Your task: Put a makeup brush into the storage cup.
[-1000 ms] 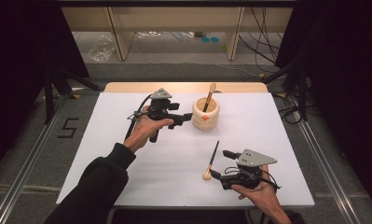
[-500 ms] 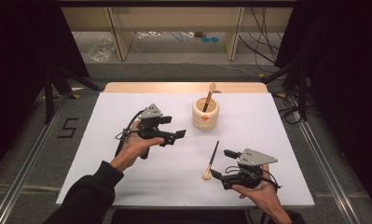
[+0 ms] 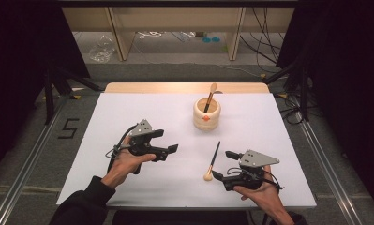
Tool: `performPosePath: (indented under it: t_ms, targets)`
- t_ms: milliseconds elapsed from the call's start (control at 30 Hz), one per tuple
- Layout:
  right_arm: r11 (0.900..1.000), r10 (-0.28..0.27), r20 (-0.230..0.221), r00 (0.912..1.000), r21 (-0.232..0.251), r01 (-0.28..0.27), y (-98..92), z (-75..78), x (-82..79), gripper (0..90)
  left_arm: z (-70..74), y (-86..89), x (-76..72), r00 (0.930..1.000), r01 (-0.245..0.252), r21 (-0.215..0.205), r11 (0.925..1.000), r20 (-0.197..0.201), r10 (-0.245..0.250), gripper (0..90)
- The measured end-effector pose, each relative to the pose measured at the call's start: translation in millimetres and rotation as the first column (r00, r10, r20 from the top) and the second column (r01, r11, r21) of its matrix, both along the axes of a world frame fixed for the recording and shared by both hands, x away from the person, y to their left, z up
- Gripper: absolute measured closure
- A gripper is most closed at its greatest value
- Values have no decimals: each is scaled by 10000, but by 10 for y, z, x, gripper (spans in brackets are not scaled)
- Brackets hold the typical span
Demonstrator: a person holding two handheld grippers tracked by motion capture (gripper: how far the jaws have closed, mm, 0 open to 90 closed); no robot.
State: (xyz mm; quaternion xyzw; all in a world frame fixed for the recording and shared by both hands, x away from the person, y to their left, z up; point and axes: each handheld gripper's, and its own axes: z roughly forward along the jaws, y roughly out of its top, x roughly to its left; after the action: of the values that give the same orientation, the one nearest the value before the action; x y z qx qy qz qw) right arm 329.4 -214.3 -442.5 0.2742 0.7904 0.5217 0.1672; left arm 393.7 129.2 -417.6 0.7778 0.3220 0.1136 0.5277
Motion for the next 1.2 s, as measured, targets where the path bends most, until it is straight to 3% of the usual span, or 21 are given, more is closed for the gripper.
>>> performPosePath:
  t_ms: [333, 533, 667, 933, 1133, 1200]
  targets:
    - [10000, -60, -6, 10000, -27, 60, -32, 3, -30, 161, -48, 119, -213, 9985, 44, 155, 9999, 537, -53, 167]
    - [10000, -44, -82, 10000, -59, 43, -32, 6, -36, 161, -125, 234, -325, 9991, 48, 218, 9998, 413, -57, 166]
    - [10000, -23, -242, 9997, -51, 22, -25, 8, -44, 162, -171, 286, -404, 9997, -191, 106, 9998, 160, 189, 166]
    - [10000, -13, -221, 9998, -85, 11, -21, 10, -48, 162, -165, 378, -517, 9971, -434, 269, 9987, 631, 416, 166]
    - [9999, -45, -240, 9997, -112, 42, -22, 8, -48, 164, -233, 413, -538, 9979, -364, 529, 9979, 561, 334, 166]
    - [9999, -72, -243, 9997, -153, 68, -22, 2, -44, 164, -245, 397, -561, 9985, -342, 354, 9988, 437, 326, 166]
